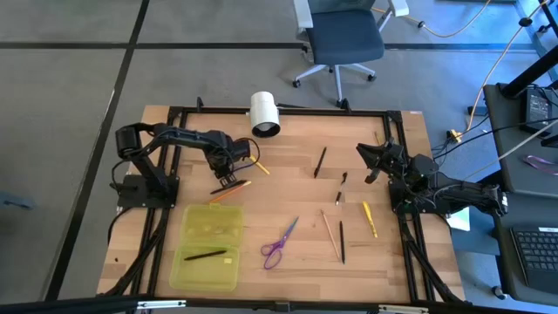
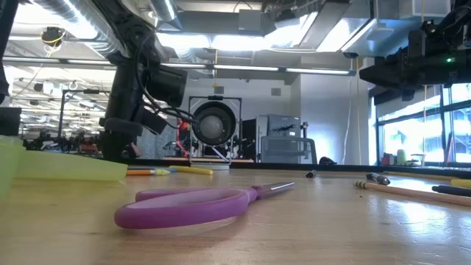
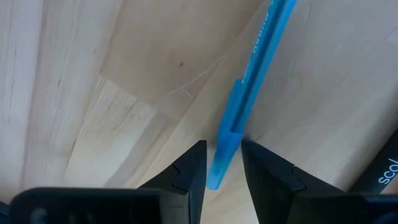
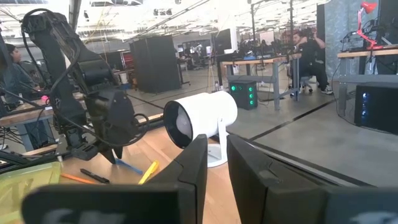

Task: Pick & place school supplies into a supply box
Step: Put the blue pen into the yellow supply box

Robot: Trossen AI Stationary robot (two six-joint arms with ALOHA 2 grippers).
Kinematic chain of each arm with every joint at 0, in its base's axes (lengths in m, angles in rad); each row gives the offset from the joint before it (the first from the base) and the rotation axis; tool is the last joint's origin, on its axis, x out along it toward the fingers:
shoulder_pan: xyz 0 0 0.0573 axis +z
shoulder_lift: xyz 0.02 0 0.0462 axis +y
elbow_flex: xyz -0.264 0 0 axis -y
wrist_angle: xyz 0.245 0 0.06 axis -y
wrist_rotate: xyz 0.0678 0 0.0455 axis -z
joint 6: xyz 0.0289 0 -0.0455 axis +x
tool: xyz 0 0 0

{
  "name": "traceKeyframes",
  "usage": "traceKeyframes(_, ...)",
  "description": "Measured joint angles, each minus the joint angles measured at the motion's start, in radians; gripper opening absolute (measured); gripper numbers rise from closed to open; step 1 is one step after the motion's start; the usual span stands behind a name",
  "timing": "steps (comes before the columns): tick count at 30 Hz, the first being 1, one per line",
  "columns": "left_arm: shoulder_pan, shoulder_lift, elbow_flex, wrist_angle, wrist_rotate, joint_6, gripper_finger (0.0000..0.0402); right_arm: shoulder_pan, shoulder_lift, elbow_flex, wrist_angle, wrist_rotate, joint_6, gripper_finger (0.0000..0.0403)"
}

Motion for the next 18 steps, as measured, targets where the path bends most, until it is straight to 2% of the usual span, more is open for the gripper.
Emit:
traceKeyframes(8,-0.002,-0.015,-0.001,0.006,0.002,-0.01,0.0095,0.0,0.0,0.0,0.0,0.0,0.0,0.0067)
traceKeyframes(18,-0.032,-0.016,-0.001,-0.005,-0.007,-0.012,0.0011,0.0,0.0,0.0,0.0,0.0,0.0,0.0067)
